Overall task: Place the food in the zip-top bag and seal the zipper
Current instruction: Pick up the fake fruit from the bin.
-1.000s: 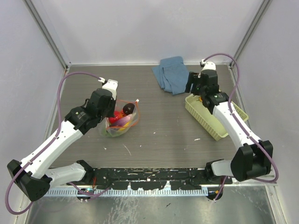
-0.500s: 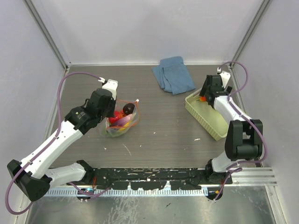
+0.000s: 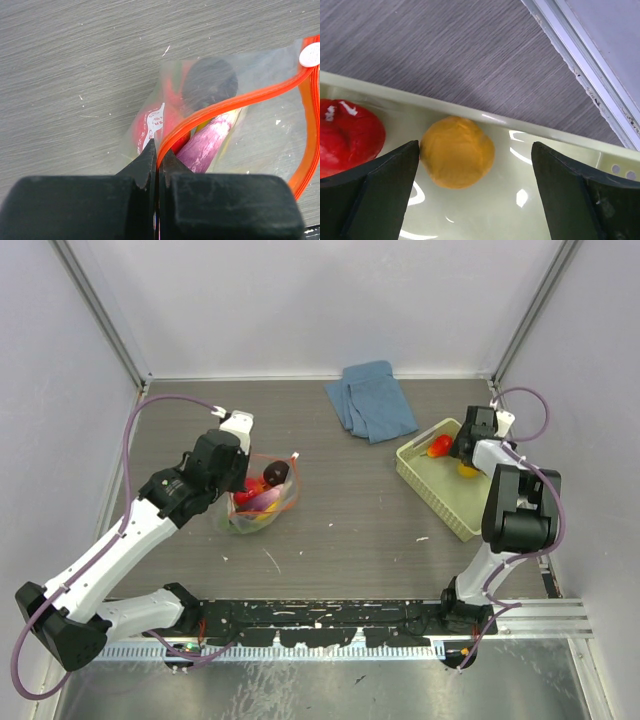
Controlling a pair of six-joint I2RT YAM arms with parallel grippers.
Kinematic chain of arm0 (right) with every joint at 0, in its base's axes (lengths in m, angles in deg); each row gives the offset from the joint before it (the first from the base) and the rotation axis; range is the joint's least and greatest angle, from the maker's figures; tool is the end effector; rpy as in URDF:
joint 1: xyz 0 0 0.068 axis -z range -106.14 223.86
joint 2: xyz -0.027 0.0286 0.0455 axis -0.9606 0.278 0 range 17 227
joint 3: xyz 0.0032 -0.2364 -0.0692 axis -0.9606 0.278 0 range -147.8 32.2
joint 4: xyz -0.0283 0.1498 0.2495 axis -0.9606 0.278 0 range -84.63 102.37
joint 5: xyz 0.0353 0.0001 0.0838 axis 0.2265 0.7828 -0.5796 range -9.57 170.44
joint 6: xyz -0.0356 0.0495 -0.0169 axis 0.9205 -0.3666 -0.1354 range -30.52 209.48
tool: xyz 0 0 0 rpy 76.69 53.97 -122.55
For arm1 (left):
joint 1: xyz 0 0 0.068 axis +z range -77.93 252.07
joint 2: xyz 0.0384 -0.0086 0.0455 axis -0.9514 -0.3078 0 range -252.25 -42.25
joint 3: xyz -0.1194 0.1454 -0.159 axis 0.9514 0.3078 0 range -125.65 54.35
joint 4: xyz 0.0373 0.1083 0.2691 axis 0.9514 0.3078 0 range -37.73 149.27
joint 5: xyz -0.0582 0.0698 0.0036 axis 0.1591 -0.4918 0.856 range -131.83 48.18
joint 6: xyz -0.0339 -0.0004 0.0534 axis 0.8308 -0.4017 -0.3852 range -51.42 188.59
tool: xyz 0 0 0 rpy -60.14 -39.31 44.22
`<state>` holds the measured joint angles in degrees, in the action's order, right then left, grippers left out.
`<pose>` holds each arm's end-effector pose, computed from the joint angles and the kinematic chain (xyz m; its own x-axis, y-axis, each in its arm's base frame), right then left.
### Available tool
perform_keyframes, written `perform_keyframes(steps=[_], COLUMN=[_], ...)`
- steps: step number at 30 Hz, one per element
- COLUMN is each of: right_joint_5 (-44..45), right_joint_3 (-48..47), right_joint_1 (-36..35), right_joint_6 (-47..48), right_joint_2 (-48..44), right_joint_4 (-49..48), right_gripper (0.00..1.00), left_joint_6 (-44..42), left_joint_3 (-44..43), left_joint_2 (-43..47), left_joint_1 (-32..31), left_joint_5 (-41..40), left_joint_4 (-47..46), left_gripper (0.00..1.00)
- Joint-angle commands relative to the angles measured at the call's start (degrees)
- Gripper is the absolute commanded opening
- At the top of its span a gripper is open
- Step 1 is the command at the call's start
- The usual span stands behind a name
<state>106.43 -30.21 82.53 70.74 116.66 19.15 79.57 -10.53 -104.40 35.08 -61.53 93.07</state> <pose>0.3835 -0.0800 0.1348 -0.5965 0.3832 -0.7052 0.6334 0.7644 -0.1204 0.2323 -0.1545 0.3220 -0.5509 0.1904 -0.8126 0.2542 0.9657 0.0540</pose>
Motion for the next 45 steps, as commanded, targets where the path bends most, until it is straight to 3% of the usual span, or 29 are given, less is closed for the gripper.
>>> perform_keyframes(steps=[1,8,15,20,31,37,45], right_joint_5=[-1.84,-4.3,-6.49,-7.49,-8.02,-8.55,-16.37], right_joint_3=[-2.97,-2.93,-0.17,1.98,6.12,5.14,4.85], right_joint_1=[0.96,1.31,1.32,1.22,-4.85,-14.68,-29.27], right_joint_6=[0.18,0.03,-1.44,-1.97,-1.38,0.55,2.1], right_joint_2=[1.92,4.71,2.38,-0.97,-13.39,-19.74,-27.02], right_joint_4=[-2.14,-2.97,-4.02,-3.65,-1.51,-0.94,-7.79], right_gripper=[0.97,0.89,0.61,0.51,0.49,0.49,0.49], left_joint_6=[-0.04,-0.04,0.05,0.0,0.25,0.3,0.24], left_joint_3=[-1.74,-1.83,-1.68,-1.79,-1.98,-1.96,-1.8], left_joint_2=[-0.13,-1.05,-0.35,0.07,0.56,1.02,1.17], left_joint_1=[0.25,0.25,0.25,0.28,0.25,0.26,0.25], left_joint_5=[0.39,0.55,0.58,0.55,1.32,1.59,1.52], left_joint_4=[-2.74,-2.54,-2.59,-2.6,-2.48,-2.47,-2.49], left_gripper=[0.0,0.0,0.0,0.0,0.0,0.0,0.0])
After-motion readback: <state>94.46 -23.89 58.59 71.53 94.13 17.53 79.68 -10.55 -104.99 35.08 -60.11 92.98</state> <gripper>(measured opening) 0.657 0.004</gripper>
